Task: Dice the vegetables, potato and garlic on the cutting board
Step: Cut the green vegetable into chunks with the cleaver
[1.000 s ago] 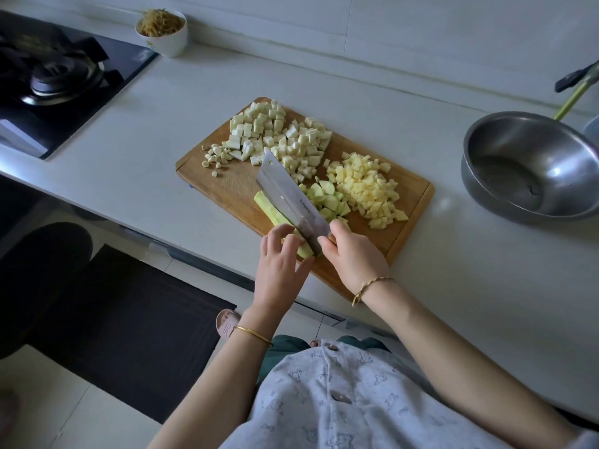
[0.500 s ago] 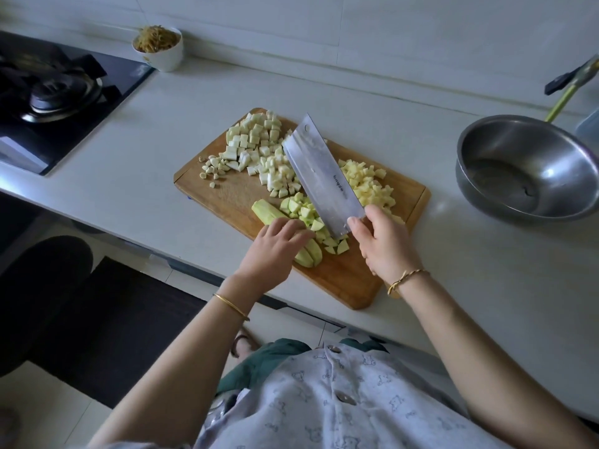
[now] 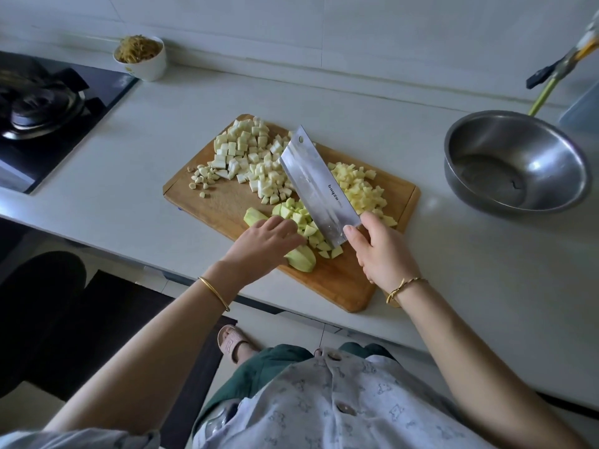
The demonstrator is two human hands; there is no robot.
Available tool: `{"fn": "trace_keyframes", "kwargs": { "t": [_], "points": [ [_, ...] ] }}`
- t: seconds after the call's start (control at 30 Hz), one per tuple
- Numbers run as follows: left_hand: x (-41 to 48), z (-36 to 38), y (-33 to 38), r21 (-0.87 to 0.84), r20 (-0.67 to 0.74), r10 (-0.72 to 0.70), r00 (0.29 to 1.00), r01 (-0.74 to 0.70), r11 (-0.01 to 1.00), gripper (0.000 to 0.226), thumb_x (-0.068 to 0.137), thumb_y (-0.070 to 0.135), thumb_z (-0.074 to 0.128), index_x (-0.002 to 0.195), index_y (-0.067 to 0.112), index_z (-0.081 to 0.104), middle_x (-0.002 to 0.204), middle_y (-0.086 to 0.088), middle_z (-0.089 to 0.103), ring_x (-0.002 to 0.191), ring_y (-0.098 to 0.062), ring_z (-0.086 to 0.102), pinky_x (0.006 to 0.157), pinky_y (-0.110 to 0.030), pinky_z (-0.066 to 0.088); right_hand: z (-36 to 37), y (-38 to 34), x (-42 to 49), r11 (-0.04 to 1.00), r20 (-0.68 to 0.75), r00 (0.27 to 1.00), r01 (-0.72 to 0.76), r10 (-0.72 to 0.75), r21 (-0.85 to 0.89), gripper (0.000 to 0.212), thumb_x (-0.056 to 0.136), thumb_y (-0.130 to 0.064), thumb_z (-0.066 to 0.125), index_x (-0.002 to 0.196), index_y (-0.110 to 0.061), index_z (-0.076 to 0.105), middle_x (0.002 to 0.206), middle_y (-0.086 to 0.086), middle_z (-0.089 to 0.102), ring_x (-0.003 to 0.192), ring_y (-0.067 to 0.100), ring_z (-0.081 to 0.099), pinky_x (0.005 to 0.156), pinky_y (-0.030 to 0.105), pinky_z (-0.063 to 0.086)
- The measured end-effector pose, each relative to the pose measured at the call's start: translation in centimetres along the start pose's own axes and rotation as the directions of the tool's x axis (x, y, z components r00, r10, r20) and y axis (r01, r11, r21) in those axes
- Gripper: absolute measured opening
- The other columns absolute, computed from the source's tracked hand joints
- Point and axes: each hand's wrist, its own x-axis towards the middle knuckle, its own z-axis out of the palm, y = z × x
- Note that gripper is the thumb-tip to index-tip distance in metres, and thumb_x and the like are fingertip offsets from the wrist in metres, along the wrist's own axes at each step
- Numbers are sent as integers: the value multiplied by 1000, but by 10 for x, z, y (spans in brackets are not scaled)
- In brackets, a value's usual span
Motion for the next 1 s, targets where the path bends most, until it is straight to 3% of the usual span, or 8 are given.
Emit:
{"fn": "trace_keyframes", "kwargs": {
  "t": [0.13,0.33,0.53,0.77,1.0],
  "points": [
    [-3,3,1,2,-24,1,1000,0,1000,62,55,28,90,112,19,66,110,-3,63,101,-26,60,82,-40,54,-1,-3,-4,1000,-2,1000,-30,30,1,31,97,-38,47,77,-18,35,57,5,49,43,22,41,46,41,46],
    [-2,5,-11,5,-81,102,991,-102,995,52,63,9,83,112,14,67,107,-4,67,100,-26,63,83,-39,53,4,-13,-4,996,-55,995,-81,80,-20,31,96,-40,46,77,-20,34,58,7,51,46,27,44,48,45,48],
    [9,-1,-30,26,45,224,974,-225,974,60,56,29,88,109,14,66,106,-5,66,92,-24,65,81,-39,54,13,-28,-2,983,-152,971,-186,182,-11,31,96,-43,46,77,-22,34,59,7,52,49,29,47,51,45,49],
    [-1,4,-44,-32,-15,130,991,-130,991,58,49,29,90,100,15,68,98,-1,67,89,-25,64,75,-38,54,26,-47,-3,971,-225,946,-239,235,8,32,95,-40,49,78,-15,37,58,9,52,46,30,45,48,43,46],
    [-13,5,-74,-16,-34,52,998,-52,999,62,49,24,91,106,16,69,102,0,68,93,-25,65,77,-40,50,45,-68,1,968,-198,951,-251,239,-33,31,95,-41,47,79,-17,38,59,9,56,48,31,50,48,45,49]
  ]
}}
